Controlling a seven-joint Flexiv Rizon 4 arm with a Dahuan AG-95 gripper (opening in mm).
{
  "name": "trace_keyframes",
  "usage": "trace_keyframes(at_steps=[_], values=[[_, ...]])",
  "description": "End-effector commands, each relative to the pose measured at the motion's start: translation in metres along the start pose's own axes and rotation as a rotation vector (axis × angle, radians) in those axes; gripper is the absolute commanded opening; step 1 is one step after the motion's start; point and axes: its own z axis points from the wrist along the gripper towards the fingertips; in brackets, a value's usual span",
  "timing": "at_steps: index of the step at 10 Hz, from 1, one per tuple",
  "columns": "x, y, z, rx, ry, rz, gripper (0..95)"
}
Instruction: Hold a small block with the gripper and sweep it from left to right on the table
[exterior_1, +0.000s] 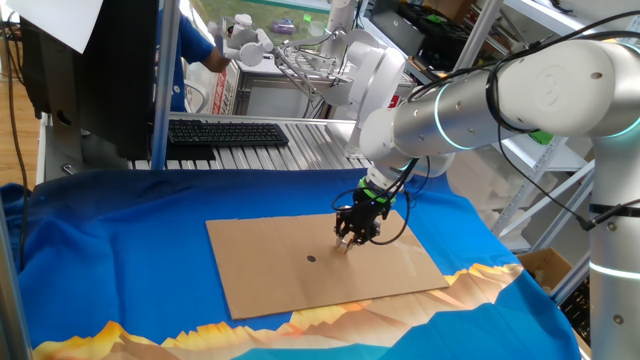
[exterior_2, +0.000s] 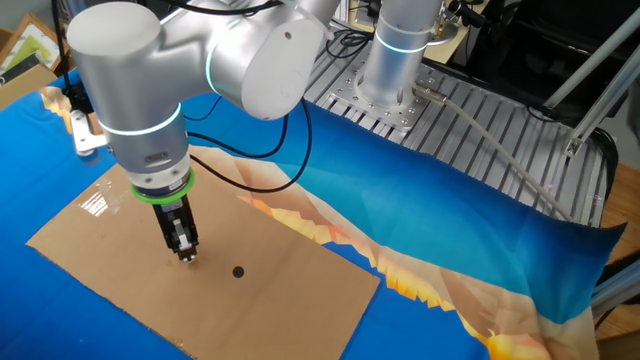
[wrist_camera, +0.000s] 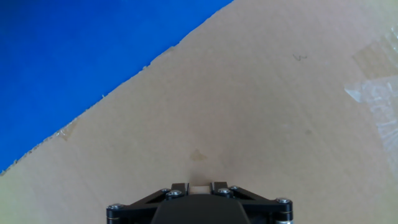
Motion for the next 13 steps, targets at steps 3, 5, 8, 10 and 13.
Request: trace_keyframes(at_steps=[3,5,8,10,13], values=[[-0.0001,0.0009,-0.0001,-0.001,0.002,-0.028,0.0],[-0.0001,0.0009,-0.0001,0.002,-0.003,-0.046,0.0],[-0.0001,0.0009,-0.0001,0.002,-0.004,-0.060,0.0],[-0.0001,0.0009,-0.0001,0.005,-0.007,-0.082,0.0],[-0.0001,0.0009,-0.0001,0.001,-0.007,-0.091,0.0]])
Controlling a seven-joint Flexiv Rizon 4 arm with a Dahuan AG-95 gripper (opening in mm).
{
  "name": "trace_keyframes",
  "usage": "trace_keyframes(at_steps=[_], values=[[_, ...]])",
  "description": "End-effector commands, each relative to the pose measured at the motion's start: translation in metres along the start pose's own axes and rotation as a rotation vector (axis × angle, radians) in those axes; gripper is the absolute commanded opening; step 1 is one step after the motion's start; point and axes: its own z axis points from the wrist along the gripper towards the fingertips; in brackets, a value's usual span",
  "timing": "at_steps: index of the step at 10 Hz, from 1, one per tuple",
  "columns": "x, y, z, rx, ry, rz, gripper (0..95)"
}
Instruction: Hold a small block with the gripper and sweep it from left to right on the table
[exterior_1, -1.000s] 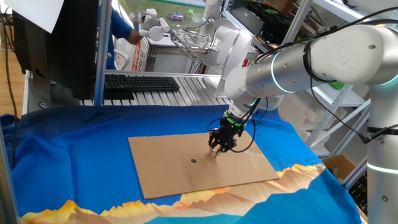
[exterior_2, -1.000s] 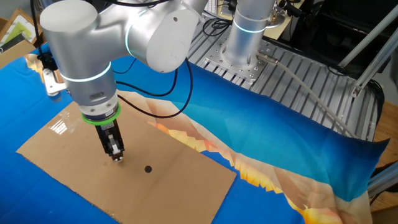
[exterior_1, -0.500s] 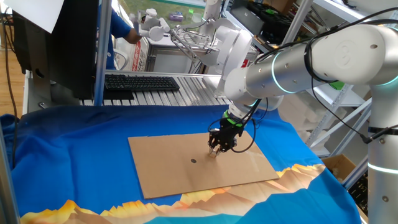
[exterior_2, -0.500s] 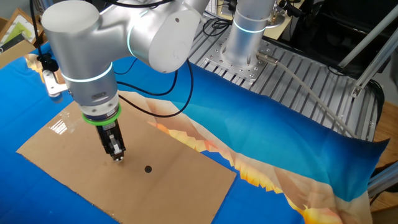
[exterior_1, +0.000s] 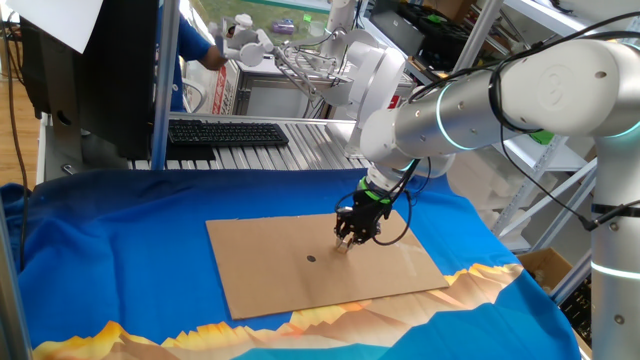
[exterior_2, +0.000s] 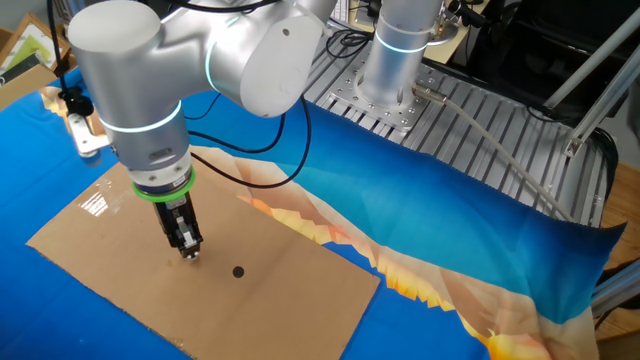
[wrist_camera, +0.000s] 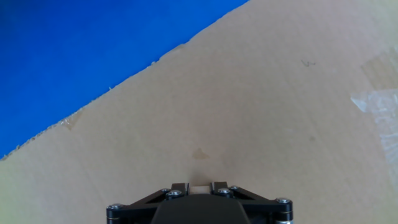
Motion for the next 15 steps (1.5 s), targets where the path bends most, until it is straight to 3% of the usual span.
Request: trace_keyframes(at_steps=[1,3,9,12,15], values=[[0.0005,-0.0002,-0.0001,-0.004,0.000,0.037,0.0],[0.0005,-0.0002,-0.0001,0.000,-0.001,0.084,0.0],[0.0005,-0.0002,-0.0001,-0.055,0.018,0.080,0.0],[0.0005,-0.0002,-0.0001,-0.069,0.031,0.042,0.0],[0.0005,-0.0002,-0.0001,-0.067,0.033,0.048,0.0]])
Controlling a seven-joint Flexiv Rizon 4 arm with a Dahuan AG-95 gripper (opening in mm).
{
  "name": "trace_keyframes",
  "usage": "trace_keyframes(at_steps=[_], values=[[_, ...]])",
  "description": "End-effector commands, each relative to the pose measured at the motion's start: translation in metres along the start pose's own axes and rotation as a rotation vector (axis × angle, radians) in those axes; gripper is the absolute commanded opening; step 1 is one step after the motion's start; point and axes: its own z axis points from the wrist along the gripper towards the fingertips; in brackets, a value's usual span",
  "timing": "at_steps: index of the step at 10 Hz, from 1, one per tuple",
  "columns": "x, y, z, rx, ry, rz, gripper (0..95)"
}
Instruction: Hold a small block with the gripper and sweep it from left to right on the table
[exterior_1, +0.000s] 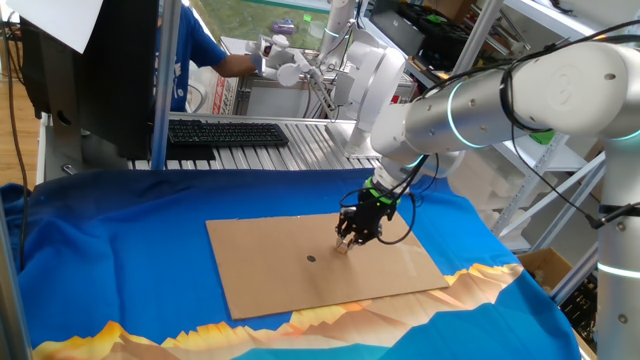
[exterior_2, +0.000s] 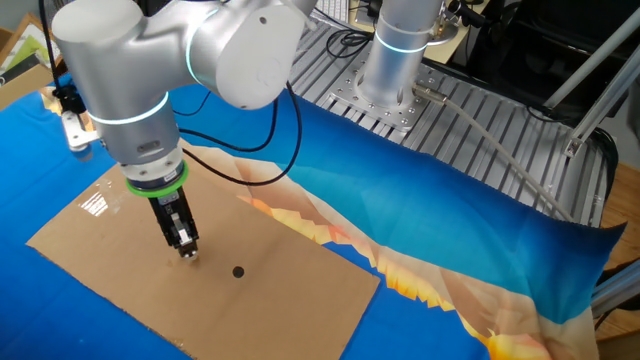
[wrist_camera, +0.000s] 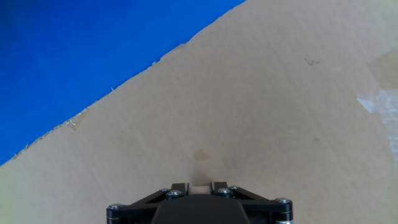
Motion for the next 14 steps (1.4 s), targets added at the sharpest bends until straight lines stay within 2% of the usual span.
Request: trace_keyframes(at_steps=[1,5,9,11,12,14], values=[[-0.0001,0.0001,0.0004,0.002,-0.005,0.006,0.0],[0.0009,0.0014,-0.0013,0.005,-0.010,0.010,0.0],[0.0033,0.0051,-0.0007,0.008,-0.033,0.018,0.0],[0.0030,0.0051,0.0036,0.011,-0.046,0.024,0.0],[0.0029,0.0051,0.0040,0.009,-0.043,0.026,19.0],[0.0029,0.0051,0.0040,0.009,-0.048,0.037,19.0]])
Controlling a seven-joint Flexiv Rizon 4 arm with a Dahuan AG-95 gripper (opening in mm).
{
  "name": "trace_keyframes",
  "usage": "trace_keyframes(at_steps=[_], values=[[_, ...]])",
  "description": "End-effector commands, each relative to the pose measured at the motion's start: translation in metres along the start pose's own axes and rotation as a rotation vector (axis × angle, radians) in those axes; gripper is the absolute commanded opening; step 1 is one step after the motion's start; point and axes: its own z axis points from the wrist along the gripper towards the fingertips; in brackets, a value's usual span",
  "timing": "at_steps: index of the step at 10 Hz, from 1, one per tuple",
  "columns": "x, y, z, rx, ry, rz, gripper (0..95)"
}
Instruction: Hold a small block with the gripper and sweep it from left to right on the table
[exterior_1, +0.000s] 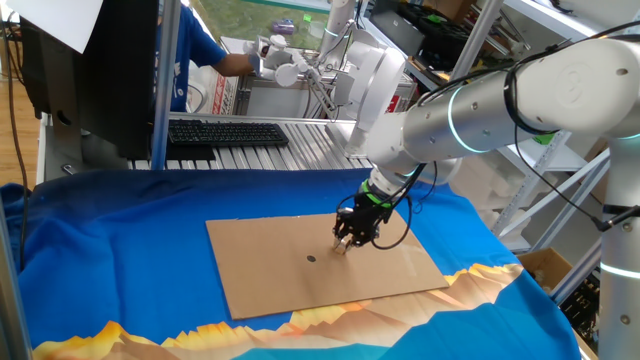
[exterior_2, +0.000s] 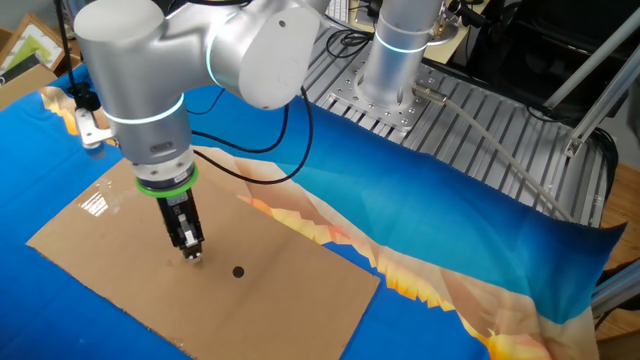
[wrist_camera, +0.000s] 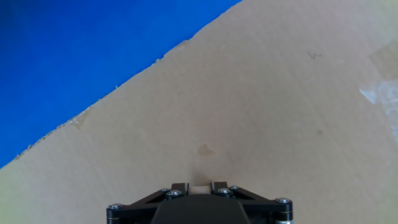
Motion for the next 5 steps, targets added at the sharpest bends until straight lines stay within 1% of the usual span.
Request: trace_keyframes(at_steps=[1,2,3,4,5], values=[[-0.0011,0.0001,0.0007,-0.001,-0.001,0.002,19.0],[-0.0009,0.0004,0.0007,-0.003,0.000,0.004,19.0],[0.0002,0.0019,0.0006,0.003,-0.008,0.010,19.0],[0.0016,0.0036,0.0005,0.001,-0.010,0.018,19.0],[0.0049,0.0078,0.0020,-0.002,-0.016,0.033,19.0]])
